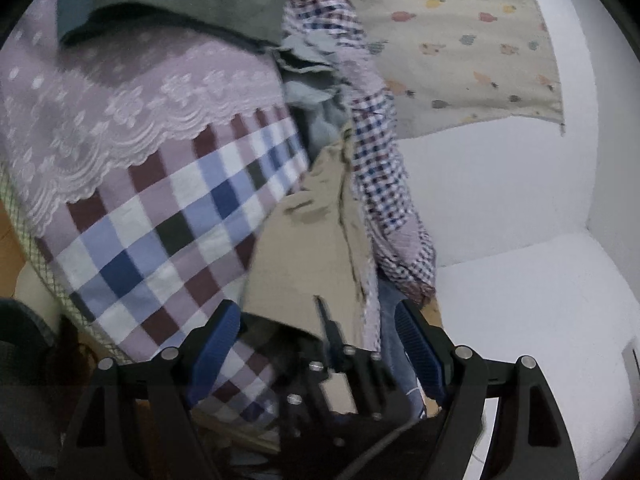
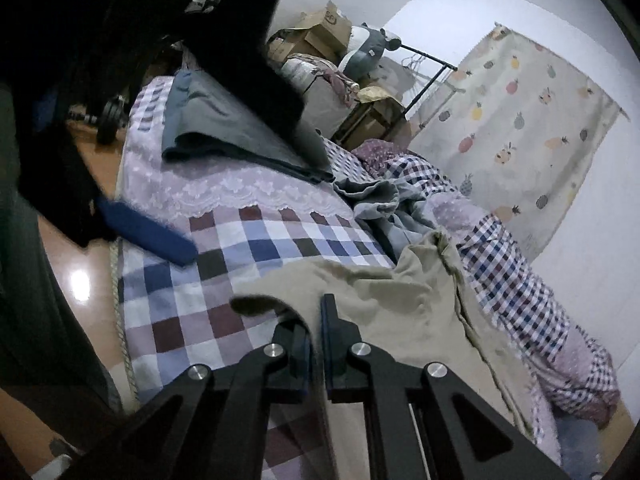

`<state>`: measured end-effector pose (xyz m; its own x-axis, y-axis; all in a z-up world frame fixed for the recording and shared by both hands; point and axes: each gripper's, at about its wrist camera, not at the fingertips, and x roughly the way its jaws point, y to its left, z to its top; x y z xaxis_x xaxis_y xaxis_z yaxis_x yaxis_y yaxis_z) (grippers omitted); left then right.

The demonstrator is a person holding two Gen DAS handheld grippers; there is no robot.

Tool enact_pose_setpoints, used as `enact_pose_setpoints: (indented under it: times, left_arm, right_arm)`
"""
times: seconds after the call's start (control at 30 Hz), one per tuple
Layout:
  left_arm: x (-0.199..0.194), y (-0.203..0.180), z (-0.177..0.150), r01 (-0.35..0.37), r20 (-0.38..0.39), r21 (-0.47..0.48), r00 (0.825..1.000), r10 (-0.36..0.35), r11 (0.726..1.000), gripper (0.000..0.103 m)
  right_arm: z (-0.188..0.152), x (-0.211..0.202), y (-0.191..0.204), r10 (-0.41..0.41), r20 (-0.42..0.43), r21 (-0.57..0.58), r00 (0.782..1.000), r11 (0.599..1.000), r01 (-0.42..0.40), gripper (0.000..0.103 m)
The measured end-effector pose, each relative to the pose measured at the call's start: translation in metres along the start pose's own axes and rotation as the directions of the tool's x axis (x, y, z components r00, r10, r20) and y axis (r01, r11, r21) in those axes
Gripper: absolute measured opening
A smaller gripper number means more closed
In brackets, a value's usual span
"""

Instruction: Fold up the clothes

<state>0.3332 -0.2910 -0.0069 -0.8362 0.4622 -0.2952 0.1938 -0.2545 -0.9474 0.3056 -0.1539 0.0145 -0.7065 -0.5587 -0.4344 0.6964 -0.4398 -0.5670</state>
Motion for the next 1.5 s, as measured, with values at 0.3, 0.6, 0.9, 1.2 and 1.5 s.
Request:
enact_pose_setpoints:
  times: [0.3,0.6,0.9,1.2,1.5]
  left_arm:
    - [0.053,0.032,-0.018,0.151,-0.018,-0.236,0.987,-0.16,0.96,0.083]
    - [0.056,0.03,0.004,0.218,0.065,-0.228,0.976,-0.209,0.949,0.083]
    - [0.048,0.019,0.012,0.167,0.094,-0.151,0.984,-0.154,0.974,0.062]
    - [0.036,0.016,0.01,0.117,0.086,-0.105,0.99,-0.108,0.988,0.012]
    - [0.021,-0.002,0.011,0.058,0.1,-0.019,0.993,-0.056,0.998,0.003]
  right_arm:
    - [0.007,-0.004,-0.005,0.054,-0.018,0.071,0.998,0.996,-0.053,0.003]
    - [0.005,-0.004,0.008,0.081,-0.027,0.031,0.996,0.996,-0.08,0.003]
    - [0.001,-0.003,0.009,0.074,-0.038,0.03,0.997,0.997,-0.073,0.003]
    - [-0.002,-0.006,0.015,0.054,-0.038,0.016,0.998,0.998,-0.054,0.007]
    - [-0.026,-0.01,0.013,-0.022,-0.081,-0.012,0.996,1.0,0.021,0.039]
